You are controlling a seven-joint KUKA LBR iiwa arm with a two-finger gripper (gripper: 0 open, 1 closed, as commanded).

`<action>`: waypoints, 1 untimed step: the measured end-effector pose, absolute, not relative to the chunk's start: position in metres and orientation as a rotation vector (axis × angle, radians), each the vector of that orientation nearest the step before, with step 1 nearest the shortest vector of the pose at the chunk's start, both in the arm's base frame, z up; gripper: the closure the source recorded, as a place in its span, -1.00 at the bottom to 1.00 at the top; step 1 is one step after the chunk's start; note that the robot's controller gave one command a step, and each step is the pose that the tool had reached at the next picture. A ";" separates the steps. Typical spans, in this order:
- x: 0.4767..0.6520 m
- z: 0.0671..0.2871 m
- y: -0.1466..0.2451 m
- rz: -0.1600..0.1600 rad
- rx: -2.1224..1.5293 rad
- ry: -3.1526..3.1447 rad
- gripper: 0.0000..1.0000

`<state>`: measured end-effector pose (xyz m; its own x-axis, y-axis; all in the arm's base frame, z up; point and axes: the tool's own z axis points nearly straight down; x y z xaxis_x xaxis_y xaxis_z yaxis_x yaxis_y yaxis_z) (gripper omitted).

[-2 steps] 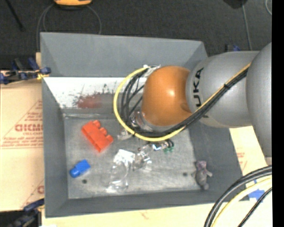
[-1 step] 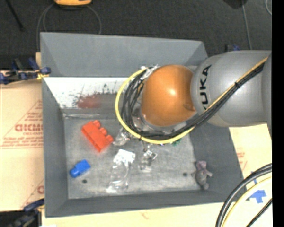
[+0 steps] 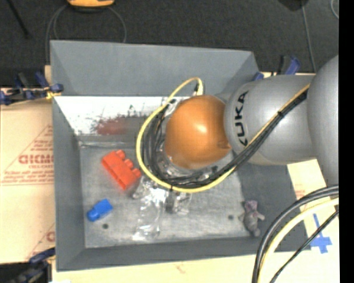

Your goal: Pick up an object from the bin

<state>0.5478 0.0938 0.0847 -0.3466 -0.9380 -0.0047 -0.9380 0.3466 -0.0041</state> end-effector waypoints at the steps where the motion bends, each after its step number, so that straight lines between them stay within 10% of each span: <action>1: 0.543 0.078 0.079 0.003 -1.643 2.657 -1.00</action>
Offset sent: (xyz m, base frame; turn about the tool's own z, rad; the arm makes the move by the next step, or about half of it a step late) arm -0.0095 -0.0202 -0.0147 0.1133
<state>0.5431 0.0792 0.0776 -0.4466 -0.8946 -0.0159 -0.8946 0.4468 -0.0079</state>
